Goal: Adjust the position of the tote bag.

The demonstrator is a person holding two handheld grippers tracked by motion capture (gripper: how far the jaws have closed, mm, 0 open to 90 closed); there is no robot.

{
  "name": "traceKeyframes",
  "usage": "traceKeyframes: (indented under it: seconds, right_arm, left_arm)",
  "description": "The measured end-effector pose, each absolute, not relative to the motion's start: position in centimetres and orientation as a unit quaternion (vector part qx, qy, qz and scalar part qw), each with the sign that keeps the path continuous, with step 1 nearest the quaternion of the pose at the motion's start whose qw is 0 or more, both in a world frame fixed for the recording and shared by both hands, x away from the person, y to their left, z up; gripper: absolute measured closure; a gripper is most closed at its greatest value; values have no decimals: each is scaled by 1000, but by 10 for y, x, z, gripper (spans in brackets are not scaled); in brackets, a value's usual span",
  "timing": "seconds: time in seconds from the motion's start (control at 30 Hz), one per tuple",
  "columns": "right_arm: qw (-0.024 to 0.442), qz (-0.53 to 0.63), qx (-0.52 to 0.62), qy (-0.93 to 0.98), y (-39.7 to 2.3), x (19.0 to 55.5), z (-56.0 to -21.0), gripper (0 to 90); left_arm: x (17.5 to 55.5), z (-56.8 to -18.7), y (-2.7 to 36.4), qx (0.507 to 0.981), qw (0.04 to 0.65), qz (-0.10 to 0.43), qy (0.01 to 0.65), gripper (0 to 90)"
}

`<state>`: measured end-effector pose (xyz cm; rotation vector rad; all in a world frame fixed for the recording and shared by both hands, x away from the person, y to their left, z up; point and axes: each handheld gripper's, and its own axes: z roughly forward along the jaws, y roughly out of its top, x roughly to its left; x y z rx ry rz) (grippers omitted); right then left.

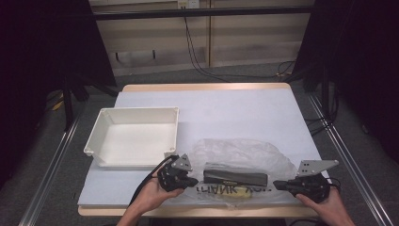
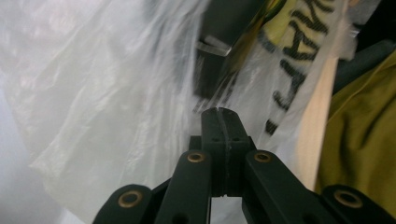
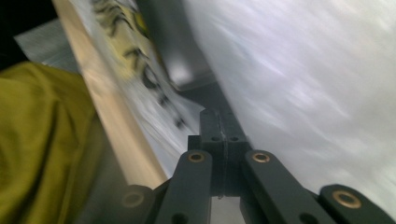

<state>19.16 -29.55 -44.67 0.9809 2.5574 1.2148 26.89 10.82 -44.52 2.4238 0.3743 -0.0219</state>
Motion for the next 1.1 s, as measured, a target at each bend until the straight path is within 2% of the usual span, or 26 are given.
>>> traceKeyframes:
  seconds: [0.27,0.6,0.67,0.8,1.1]
  right_arm:
    - [76,432,288,852,-279,194,-422,900]
    - [98,440,312,837,-286,233,-418,900]
    - [103,432,319,837,-287,240,-421,900]
    - [108,409,335,842,-288,250,-433,900]
    - [94,363,369,850,-295,258,-464,900]
  left_arm:
    - [267,-419,103,927,354,13,127,900]
    - [296,-427,97,920,347,31,181,900]
    - [301,-430,96,929,324,38,177,900]
    - [305,-439,94,929,318,39,186,900]
    - [304,-456,90,941,279,40,189,900]
